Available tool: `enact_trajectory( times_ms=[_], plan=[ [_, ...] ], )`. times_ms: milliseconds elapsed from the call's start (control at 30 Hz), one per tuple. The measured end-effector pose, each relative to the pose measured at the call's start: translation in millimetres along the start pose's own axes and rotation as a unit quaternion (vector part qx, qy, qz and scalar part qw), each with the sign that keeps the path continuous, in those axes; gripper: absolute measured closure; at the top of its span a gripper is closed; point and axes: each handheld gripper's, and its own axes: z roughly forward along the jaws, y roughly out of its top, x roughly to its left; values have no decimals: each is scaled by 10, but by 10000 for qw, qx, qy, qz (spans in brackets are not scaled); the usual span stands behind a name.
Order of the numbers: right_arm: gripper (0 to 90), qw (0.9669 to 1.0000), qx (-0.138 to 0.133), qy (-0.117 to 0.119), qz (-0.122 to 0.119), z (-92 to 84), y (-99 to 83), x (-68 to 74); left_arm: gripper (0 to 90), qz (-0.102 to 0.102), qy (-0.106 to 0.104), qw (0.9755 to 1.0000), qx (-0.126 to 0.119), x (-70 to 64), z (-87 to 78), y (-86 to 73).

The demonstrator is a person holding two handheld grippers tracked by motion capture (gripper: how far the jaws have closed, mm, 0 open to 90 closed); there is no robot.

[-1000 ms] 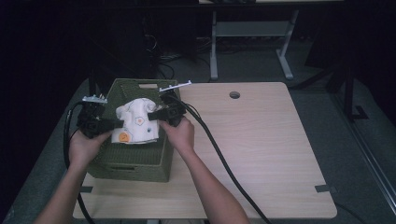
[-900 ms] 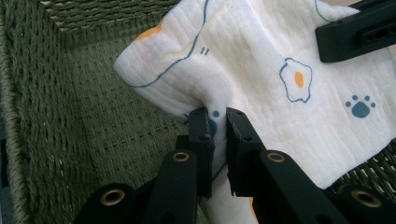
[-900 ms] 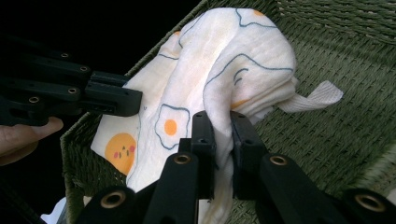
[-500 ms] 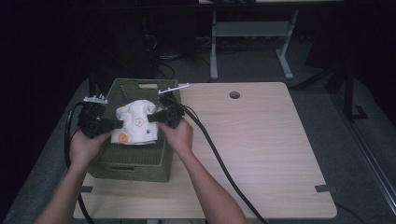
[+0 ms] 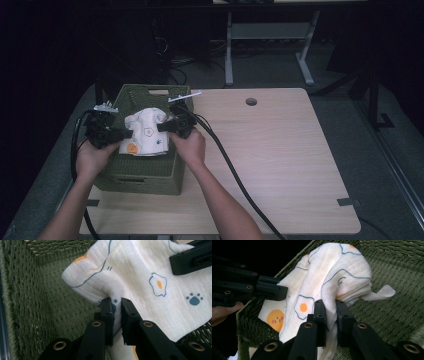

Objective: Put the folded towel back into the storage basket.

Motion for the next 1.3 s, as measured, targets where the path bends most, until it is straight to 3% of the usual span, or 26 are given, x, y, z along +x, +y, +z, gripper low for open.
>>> enact_trajectory(
  times_ms=[67,100,133,267,500,867,1300],
  plan=[
    [701,10000,28,-35,12,14,-1,-9,802,102,170,9998,84,3,27,4],
    [630,9999,38,-133,27,24,-2,-16,741,59,269,9995,136,13,51,3],
    [619,9997,88,-211,36,27,-4,-25,668,-23,284,9995,167,34,68,-3],
    [616,9994,122,-318,-42,6,-15,-14,668,-111,235,9996,149,74,85,-43],
    [623,9995,29,-315,-82,-76,-6,20,669,-78,222,9997,66,53,25,-57],
    [617,9998,-67,-182,-36,-211,-29,-21,667,14,136,9999,-70,-68,-24,12],
    [567,9996,-255,-136,4,-552,-23,-131,634,34,-16,9996,-292,-250,-44,134]
  ],
)
